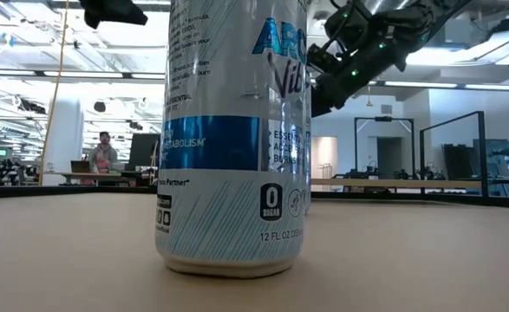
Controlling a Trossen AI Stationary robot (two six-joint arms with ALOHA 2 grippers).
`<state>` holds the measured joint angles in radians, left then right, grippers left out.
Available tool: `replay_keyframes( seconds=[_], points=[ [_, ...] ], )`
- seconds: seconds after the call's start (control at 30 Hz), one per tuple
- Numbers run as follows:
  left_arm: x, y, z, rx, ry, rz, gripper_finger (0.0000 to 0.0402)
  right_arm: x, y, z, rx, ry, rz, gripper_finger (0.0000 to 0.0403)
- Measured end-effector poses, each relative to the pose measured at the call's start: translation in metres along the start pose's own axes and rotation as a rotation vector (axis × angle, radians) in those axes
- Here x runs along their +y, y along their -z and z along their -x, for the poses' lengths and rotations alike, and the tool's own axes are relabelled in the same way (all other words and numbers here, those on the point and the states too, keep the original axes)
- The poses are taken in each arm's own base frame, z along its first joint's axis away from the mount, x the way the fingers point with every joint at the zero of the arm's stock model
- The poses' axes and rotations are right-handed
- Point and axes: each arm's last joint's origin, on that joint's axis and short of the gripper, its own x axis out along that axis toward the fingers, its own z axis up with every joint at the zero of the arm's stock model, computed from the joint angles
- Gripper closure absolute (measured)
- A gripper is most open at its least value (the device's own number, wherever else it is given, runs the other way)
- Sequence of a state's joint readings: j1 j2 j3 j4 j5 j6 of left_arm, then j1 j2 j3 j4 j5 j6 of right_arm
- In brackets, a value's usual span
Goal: Place canned beverage on shelf
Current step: Put the left red-silver soda can on the shelf
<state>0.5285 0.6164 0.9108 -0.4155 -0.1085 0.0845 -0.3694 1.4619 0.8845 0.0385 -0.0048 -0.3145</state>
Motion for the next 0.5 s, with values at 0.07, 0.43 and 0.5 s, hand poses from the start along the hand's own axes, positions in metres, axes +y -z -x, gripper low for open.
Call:
replay_keyframes(
  seconds=[0.07,0.43,0.5],
  points=[
    [0.0,0.0,0.002,-0.007,0.011,0.002,0.0393,-0.003,0.001,0.0,0.0,0.008,-0.004,0.0381],
    [0.0,0.0,0.002,-0.004,0.015,0.004,0.0401,-0.021,0.006,0.001,0.008,0.062,-0.035,0.0381],
    [0.0,0.0,0.002,-0.004,0.015,0.011,0.0401,-0.024,0.007,0.001,0.006,0.071,-0.041,0.0381]
  ],
)
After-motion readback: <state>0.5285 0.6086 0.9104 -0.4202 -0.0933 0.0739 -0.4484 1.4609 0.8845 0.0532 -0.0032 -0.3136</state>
